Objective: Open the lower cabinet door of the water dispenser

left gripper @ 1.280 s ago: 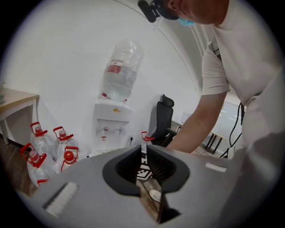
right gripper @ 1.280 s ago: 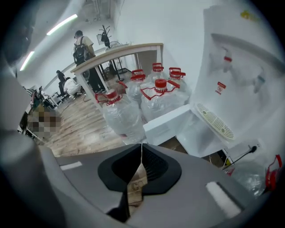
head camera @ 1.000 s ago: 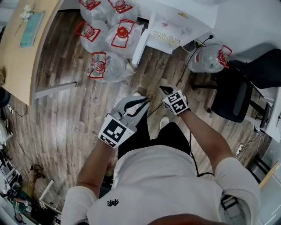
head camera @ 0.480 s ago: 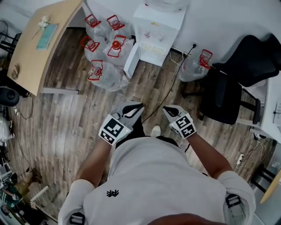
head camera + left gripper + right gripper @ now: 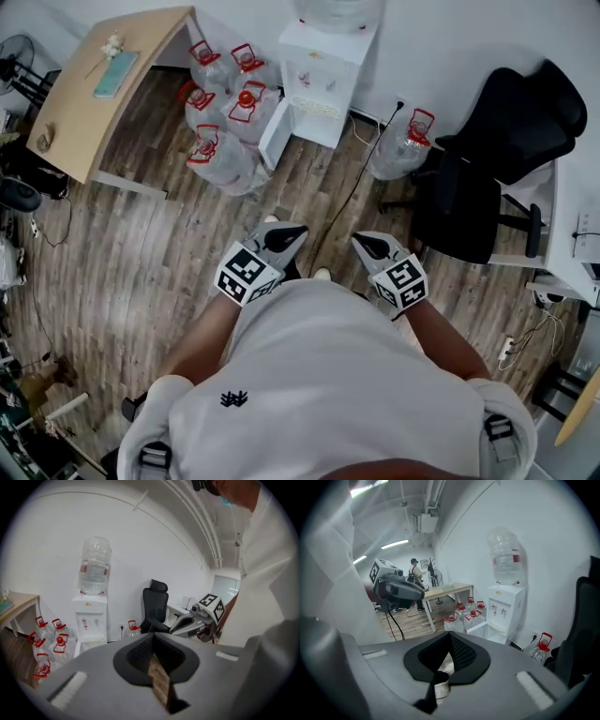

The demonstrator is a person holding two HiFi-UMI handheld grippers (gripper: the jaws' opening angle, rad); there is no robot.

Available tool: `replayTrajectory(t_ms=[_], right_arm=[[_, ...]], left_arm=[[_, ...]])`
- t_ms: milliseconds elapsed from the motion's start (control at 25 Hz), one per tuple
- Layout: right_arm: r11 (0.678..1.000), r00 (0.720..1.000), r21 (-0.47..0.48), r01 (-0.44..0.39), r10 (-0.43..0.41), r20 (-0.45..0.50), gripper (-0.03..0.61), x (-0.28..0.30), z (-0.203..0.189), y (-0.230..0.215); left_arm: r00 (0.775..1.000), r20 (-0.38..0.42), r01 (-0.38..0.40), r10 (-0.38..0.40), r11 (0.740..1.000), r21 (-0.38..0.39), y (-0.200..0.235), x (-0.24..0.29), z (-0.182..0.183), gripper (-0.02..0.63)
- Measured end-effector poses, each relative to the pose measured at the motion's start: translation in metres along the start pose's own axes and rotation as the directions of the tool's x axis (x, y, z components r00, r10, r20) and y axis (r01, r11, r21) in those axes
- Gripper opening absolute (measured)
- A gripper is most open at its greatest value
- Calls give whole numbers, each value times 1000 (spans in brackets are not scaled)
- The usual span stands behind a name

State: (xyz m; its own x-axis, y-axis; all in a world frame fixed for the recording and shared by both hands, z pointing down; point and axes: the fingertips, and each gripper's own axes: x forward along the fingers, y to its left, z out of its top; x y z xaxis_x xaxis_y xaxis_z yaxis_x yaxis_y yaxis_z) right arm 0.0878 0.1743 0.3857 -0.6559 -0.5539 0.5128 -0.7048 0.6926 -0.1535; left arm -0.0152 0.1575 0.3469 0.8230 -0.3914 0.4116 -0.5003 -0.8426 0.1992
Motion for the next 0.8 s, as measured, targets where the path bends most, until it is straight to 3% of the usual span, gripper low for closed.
replayTrajectory(t_ms=[320,520,800], right_arm=[[995,997,-69,-68,70,23,1,-43,-14,37],[998,996,-61,-23,28,82,1,-64,-7,32],[999,994,-49,-8,14,108,0,-70,-1,28]], left_arm=[[1000,-13,-21,21,1000,-1,-44,-5,-10,55],[1000,-18,2,-2,1000,-15,-55,-3,-6,57],[1000,2,7,-7,999,31,-65,5,12,57]])
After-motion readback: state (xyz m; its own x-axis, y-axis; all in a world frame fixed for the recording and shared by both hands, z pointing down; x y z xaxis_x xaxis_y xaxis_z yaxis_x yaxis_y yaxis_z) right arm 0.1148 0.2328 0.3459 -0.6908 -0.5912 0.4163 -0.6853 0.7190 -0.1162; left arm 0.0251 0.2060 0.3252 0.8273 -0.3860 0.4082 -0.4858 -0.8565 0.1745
